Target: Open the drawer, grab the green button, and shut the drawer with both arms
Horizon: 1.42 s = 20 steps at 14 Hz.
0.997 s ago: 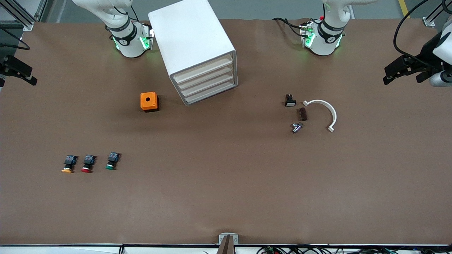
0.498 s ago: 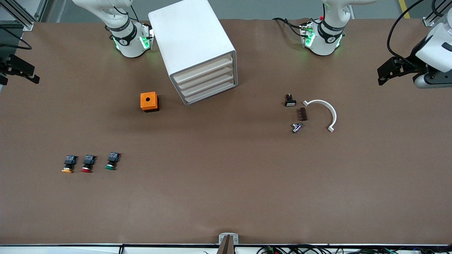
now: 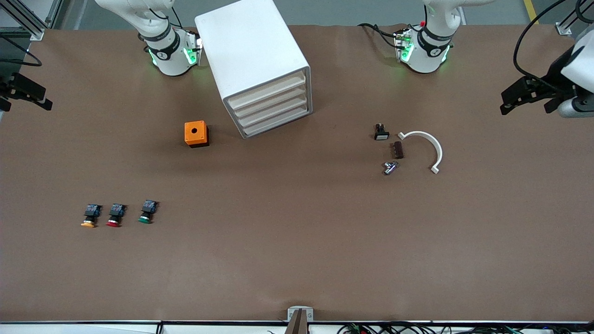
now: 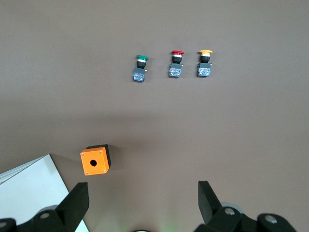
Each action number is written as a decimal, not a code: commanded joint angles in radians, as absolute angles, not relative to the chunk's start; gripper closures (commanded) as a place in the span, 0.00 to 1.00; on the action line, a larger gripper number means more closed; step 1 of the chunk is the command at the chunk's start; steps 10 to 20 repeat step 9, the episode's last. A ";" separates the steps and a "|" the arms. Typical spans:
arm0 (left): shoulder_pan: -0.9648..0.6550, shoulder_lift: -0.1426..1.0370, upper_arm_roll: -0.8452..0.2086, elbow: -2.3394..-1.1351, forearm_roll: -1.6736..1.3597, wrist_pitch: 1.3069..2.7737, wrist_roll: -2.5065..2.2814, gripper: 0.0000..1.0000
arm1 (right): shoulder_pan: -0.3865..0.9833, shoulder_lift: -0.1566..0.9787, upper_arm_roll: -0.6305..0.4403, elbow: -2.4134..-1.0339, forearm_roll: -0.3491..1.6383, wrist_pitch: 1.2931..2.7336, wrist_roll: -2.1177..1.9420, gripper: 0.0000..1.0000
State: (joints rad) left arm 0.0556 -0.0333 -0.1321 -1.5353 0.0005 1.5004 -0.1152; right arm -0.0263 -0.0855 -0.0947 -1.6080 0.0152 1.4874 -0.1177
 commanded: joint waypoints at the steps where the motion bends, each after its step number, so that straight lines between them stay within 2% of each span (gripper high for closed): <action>1: 0.060 -0.031 -0.133 -1.523 -0.008 1.509 -0.104 0.00 | -0.028 -0.112 -0.095 -1.631 0.028 1.480 -0.084 0.00; 20: 0.052 -0.008 -0.135 -1.508 0.031 1.525 -0.109 0.00 | -0.021 -0.110 -0.094 -1.631 0.028 1.483 -0.086 0.00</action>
